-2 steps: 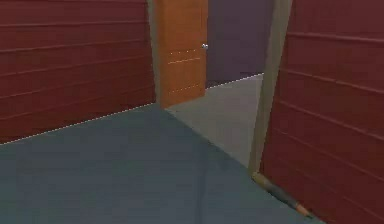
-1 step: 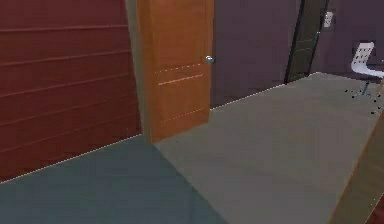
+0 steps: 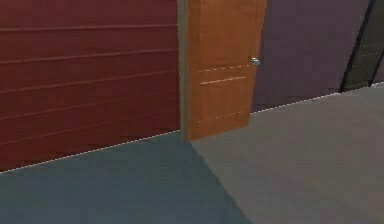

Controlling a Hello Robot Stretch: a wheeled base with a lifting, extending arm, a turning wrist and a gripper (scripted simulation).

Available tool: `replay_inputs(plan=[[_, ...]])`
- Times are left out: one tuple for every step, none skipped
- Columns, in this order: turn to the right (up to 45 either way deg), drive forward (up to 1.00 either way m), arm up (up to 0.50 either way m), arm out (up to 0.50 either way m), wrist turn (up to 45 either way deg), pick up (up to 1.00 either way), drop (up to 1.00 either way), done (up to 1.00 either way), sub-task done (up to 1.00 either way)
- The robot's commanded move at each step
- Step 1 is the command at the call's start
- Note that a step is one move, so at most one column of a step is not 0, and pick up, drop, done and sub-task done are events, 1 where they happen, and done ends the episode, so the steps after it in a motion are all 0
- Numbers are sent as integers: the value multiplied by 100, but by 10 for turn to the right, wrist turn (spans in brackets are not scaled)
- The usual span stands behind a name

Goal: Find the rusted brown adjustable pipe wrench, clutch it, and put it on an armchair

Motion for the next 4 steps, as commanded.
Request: replay_inputs(plan=[[0,25,0,0,0,0,0,0,0],[180,0,0,0,0,0,0,0,0],[0,70,0,0,0,0,0,0,0],[390,0,0,0,0,0,0,0,0]])
